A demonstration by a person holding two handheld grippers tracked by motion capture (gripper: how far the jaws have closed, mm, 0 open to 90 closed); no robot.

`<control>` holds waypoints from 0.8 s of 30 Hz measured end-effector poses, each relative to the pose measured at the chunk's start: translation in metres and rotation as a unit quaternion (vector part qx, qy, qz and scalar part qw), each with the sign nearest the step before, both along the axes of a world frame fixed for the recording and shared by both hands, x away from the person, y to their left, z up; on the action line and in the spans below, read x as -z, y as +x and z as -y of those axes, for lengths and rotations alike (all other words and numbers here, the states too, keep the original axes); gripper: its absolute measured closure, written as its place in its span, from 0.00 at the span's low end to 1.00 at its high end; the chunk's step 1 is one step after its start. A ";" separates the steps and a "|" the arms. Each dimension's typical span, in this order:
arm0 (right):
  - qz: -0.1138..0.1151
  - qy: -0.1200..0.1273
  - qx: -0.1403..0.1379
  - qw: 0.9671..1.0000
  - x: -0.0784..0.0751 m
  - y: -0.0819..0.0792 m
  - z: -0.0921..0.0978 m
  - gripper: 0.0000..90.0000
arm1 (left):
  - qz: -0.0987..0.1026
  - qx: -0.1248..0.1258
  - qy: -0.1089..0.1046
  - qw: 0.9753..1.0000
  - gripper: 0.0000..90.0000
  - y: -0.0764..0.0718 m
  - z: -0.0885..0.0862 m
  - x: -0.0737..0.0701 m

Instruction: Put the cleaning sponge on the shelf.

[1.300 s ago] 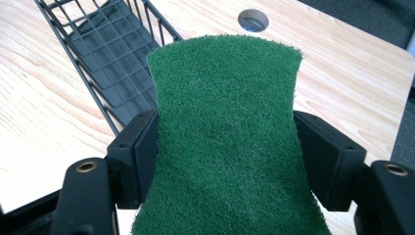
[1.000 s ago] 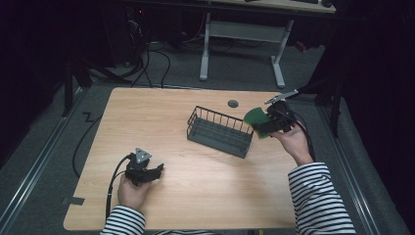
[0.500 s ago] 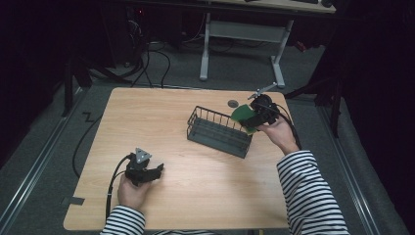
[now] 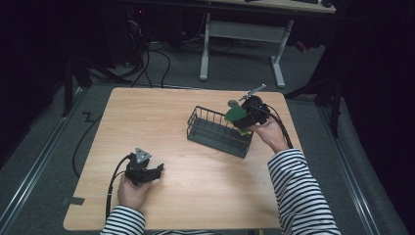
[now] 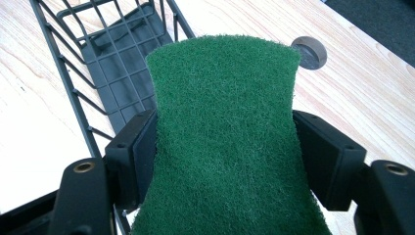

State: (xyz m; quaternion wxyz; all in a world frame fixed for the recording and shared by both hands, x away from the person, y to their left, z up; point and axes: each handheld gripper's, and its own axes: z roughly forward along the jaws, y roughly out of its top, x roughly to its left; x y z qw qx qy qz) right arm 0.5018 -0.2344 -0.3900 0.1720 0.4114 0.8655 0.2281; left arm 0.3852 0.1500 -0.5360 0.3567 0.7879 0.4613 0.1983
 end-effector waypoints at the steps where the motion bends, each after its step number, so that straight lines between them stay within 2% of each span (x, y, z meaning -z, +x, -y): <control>1: -0.001 -0.003 0.001 1.000 0.000 0.000 -0.001 0.33 | 0.000 0.000 0.000 1.000 0.36 0.000 0.000 0.000; 17: -0.005 -0.013 -0.002 1.000 0.003 -0.002 -0.005 0.32 | 0.000 0.000 0.000 1.000 0.36 0.000 0.000 0.000; 24: -0.008 -0.014 -0.009 1.000 0.003 -0.005 -0.007 0.40 | 0.000 0.000 0.000 1.000 0.36 0.000 0.000 0.000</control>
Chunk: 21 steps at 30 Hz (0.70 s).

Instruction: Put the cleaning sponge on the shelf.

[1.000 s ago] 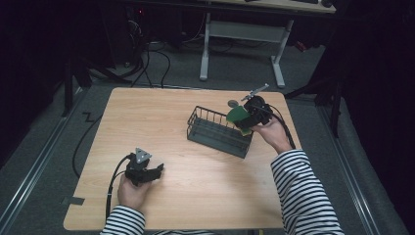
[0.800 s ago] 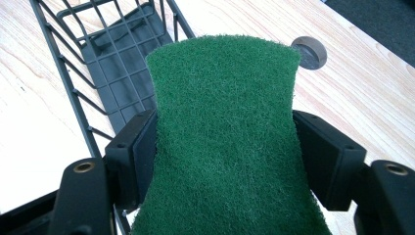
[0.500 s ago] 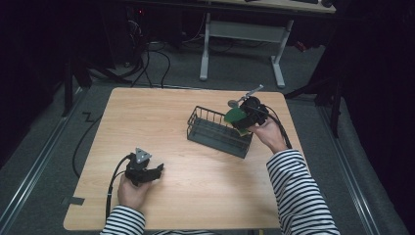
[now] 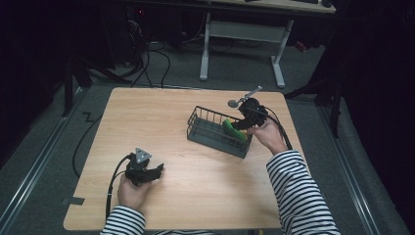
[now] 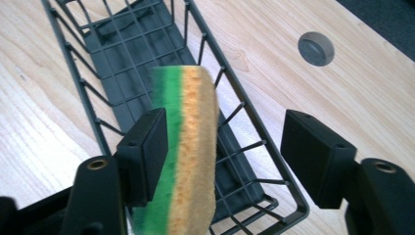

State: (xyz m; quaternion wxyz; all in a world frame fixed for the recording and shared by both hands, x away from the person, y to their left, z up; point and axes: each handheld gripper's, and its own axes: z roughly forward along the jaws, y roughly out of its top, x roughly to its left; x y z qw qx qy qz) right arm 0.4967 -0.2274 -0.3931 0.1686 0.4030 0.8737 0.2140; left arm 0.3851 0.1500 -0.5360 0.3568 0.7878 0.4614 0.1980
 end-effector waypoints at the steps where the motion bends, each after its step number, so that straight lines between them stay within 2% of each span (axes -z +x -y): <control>1: 0.000 0.000 -0.002 1.000 0.000 0.000 0.000 0.40 | 0.000 0.000 0.000 1.000 0.36 0.000 0.000 0.000; 4: -0.002 0.002 -0.002 1.000 0.001 0.000 0.001 0.41 | 0.000 0.000 0.000 1.000 0.36 0.000 0.000 0.000; 9: 0.001 0.021 0.002 1.000 0.001 -0.004 0.006 0.40 | 0.000 0.000 0.000 1.000 0.36 0.000 0.000 0.000; 17: 0.023 0.065 0.017 0.998 -0.009 -0.016 0.024 0.40 | 0.000 0.000 0.000 1.000 0.36 0.000 0.000 0.000; 21: 0.041 0.069 0.033 0.996 -0.014 -0.026 0.033 0.42 | 0.000 0.000 0.000 1.000 0.36 0.000 0.000 0.000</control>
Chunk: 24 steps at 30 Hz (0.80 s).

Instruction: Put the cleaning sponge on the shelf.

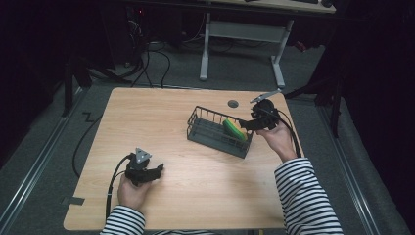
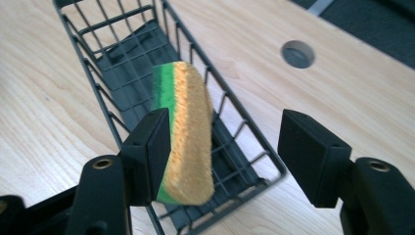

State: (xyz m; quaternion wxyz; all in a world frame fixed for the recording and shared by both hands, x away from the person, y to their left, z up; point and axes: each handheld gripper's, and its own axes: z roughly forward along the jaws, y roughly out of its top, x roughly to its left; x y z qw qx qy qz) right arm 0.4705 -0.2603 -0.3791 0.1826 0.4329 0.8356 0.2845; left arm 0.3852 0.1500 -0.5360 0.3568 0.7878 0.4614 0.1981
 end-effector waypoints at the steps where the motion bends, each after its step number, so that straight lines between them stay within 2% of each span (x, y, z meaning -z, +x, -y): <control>1: 0.004 0.000 0.004 1.000 -0.001 -0.002 0.002 0.42 | 0.000 0.000 0.000 1.000 0.36 0.000 0.000 0.000; 13: 0.009 0.038 0.039 0.998 -0.009 -0.028 0.035 0.43 | 0.000 0.000 0.000 1.000 0.36 0.000 0.000 0.000; 16: 0.010 0.038 0.042 0.998 -0.009 -0.036 0.043 0.43 | 0.000 0.000 0.000 1.000 0.36 0.000 0.000 0.000; 24: 0.022 0.062 0.051 0.997 -0.012 -0.054 0.059 0.44 | 0.000 0.000 0.000 1.000 0.36 0.000 0.000 0.000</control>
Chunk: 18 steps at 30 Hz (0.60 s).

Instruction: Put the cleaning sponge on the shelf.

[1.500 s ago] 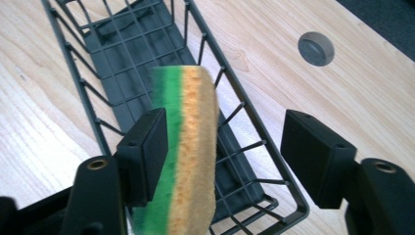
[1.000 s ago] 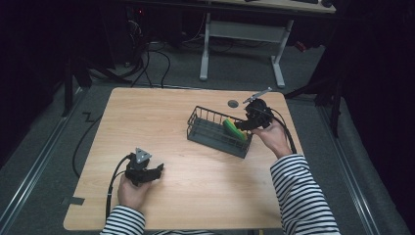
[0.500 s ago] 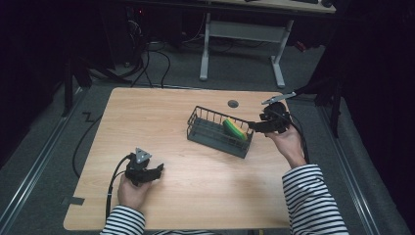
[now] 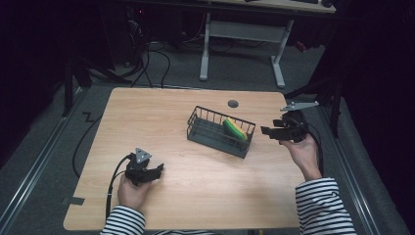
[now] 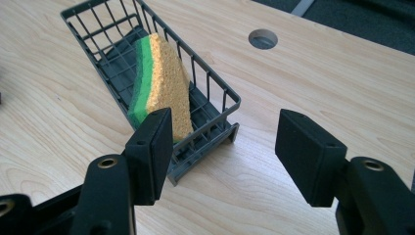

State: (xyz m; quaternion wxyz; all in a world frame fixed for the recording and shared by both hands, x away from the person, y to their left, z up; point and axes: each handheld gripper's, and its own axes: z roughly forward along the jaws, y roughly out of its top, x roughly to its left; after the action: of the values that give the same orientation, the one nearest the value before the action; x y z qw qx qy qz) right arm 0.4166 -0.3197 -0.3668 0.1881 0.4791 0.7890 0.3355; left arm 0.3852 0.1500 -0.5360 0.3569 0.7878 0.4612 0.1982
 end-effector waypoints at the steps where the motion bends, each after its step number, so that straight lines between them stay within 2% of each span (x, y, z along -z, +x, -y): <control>1: 0.002 0.001 0.001 1.000 -0.002 -0.002 0.001 0.44 | 0.000 0.000 0.000 1.000 0.36 0.000 0.000 0.000; 13: 0.009 0.016 0.011 1.000 -0.002 -0.025 0.015 0.44 | 0.000 0.000 0.000 1.000 0.36 0.000 0.000 0.000; 18: 0.022 0.021 0.012 0.999 -0.006 -0.039 0.019 0.45 | 0.000 0.000 0.000 1.000 0.36 0.000 0.000 0.000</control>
State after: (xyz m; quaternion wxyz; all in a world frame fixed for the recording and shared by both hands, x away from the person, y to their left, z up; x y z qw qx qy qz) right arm 0.3781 -0.3386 -0.3610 0.1991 0.4846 0.7718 0.3605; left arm 0.3851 0.1499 -0.5360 0.3566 0.7880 0.4611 0.1982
